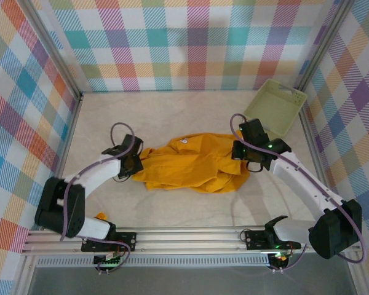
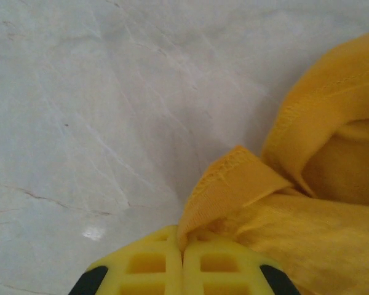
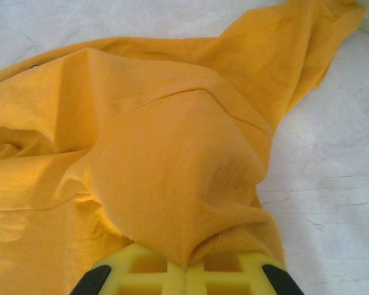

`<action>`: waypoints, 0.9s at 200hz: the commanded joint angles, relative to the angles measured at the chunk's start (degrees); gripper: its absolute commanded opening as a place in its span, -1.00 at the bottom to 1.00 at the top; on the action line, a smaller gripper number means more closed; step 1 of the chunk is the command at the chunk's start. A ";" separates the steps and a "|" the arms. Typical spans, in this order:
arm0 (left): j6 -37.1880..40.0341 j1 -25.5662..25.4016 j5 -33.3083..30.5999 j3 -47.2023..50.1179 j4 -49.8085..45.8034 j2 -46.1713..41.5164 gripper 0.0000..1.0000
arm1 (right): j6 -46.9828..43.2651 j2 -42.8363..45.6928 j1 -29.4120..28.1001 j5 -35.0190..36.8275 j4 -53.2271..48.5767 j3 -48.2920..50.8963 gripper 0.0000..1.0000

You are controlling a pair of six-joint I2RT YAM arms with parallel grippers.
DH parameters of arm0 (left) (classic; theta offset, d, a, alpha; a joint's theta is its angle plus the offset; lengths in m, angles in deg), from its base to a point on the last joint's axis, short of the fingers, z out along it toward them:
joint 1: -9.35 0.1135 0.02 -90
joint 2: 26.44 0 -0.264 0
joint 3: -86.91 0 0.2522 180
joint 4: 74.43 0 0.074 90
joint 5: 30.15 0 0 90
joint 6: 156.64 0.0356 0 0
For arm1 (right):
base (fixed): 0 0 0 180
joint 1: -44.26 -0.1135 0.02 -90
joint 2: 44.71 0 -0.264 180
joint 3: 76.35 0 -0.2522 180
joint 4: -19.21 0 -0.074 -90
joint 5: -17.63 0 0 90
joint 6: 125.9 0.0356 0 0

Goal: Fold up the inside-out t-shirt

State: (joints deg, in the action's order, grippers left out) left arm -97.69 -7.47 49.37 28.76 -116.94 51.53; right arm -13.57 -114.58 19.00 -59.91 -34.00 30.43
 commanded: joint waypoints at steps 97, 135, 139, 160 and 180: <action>-12.03 16.10 38.19 10.12 39.67 -23.62 -1.00 | -2.29 6.88 11.08 -1.44 -5.23 -17.44 -1.00; -9.35 18.04 30.33 8.15 25.08 -20.17 -1.00 | -2.14 3.19 9.26 -6.23 -3.06 -13.57 -1.00; -9.02 18.03 29.13 7.85 24.00 -19.94 -1.00 | -2.20 2.49 8.40 -6.04 -2.99 -13.29 -1.00; -7.22 18.04 24.97 6.44 17.77 -17.64 -1.00 | -1.67 -1.63 2.06 -4.64 -2.64 -12.13 -1.00; -6.45 17.97 25.83 7.05 17.39 -15.89 -1.00 | -0.90 -7.15 -2.50 -4.83 -2.20 -11.88 -1.00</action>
State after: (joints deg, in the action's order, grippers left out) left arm -106.61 9.79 77.52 37.33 -94.43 34.25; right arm -15.39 -116.76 21.27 -63.66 -37.49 17.75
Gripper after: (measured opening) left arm 0.048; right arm 0.063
